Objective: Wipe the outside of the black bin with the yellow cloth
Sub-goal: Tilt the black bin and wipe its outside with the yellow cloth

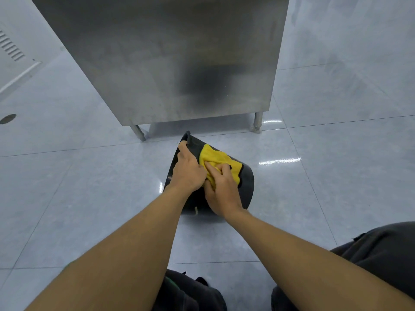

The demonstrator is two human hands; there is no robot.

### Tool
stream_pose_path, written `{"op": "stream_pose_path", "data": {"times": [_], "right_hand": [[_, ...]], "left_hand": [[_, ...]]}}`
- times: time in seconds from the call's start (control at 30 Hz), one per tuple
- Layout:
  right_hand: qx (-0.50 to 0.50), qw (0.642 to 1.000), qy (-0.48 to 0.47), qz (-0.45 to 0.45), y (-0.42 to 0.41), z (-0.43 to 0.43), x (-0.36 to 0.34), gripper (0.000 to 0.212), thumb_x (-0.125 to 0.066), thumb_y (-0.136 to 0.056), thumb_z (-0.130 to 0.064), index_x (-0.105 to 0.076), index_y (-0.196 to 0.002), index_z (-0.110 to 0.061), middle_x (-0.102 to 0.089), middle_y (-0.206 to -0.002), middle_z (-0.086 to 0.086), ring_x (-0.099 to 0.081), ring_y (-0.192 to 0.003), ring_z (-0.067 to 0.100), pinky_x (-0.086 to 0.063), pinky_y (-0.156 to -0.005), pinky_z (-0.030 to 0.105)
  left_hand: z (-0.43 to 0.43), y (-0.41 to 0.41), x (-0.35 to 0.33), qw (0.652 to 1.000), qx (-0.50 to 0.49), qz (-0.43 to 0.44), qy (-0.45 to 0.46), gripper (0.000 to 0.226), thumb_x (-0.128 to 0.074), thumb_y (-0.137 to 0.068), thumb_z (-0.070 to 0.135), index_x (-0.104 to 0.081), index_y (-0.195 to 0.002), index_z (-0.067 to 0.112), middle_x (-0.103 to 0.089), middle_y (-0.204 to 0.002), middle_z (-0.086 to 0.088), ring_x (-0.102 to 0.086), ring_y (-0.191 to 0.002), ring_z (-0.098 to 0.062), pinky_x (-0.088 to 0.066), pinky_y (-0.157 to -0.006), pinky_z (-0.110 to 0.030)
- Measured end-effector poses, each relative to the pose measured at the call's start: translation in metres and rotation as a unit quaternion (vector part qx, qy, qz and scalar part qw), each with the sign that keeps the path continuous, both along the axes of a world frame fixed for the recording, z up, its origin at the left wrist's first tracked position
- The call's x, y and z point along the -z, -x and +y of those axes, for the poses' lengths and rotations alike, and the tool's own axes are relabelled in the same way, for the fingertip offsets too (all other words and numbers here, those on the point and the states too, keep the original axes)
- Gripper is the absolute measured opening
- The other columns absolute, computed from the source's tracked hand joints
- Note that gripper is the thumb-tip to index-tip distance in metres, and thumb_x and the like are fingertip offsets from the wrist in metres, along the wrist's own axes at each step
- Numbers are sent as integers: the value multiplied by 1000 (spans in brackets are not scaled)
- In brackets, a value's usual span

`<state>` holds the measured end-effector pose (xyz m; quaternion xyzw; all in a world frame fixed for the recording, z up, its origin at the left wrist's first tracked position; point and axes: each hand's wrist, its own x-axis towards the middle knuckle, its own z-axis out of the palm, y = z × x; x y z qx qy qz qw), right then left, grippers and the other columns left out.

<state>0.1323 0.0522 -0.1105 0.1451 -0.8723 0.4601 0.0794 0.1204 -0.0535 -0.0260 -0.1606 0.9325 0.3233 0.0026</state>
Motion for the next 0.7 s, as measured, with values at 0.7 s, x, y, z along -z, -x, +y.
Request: {"op": "stream_pose_path", "data": {"times": [0.7], "right_hand": [[-14,999,-29,26,-1,-2,3,49,-54,-89,-14,-55,-138,-19,-49,-114,6,-50,-95,21,-48,-75,30]], "left_hand": [[-11,10,-1,999,-36,3,12,68,-57,-89,10,-26,-148,5,-50,-133,-21,-55,-114,-38,-46,-88,-42]]}}
